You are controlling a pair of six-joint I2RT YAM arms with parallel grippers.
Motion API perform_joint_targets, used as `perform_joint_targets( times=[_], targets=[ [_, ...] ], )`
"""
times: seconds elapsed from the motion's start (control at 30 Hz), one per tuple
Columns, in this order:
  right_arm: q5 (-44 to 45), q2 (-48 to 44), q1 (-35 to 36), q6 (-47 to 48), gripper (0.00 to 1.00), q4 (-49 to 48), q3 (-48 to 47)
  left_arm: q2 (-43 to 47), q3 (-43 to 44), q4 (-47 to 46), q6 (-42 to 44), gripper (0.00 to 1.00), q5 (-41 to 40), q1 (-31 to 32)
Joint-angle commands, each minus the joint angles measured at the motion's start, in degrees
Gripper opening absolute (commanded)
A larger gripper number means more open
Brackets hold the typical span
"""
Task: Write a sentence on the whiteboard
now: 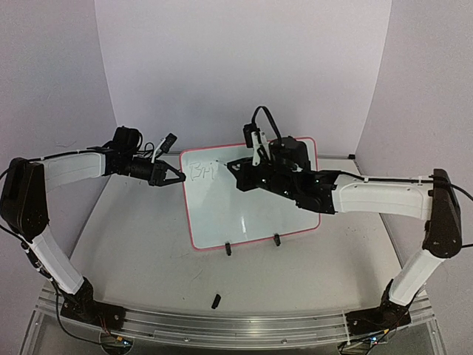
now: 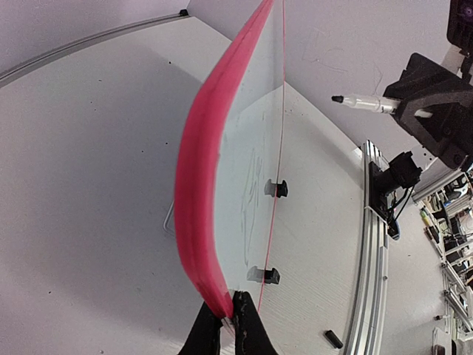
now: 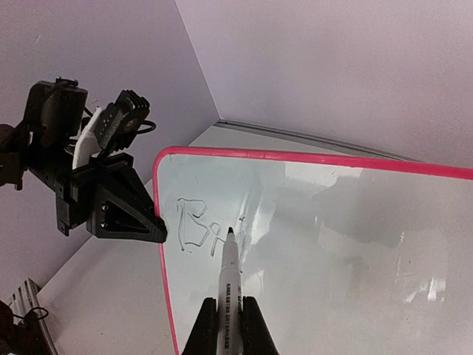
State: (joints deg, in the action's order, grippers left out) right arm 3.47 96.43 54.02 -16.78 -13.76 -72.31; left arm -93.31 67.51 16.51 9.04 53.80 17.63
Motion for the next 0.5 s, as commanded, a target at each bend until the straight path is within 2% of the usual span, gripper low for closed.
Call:
perform_joint_targets(
  times=[0.0,0.47],
  targets=[
    [-6.2,-2.8,-2.3,-1.7,0.0,-0.4,3.0,2.0,1.5,0.6,5.2,0.0,-3.2,1.0],
    [-8.0,0.6,-3.7,-2.9,0.0,-2.3,2.1,1.7,1.6,0.9,5.5,0.0,-3.4,1.2]
  ],
)
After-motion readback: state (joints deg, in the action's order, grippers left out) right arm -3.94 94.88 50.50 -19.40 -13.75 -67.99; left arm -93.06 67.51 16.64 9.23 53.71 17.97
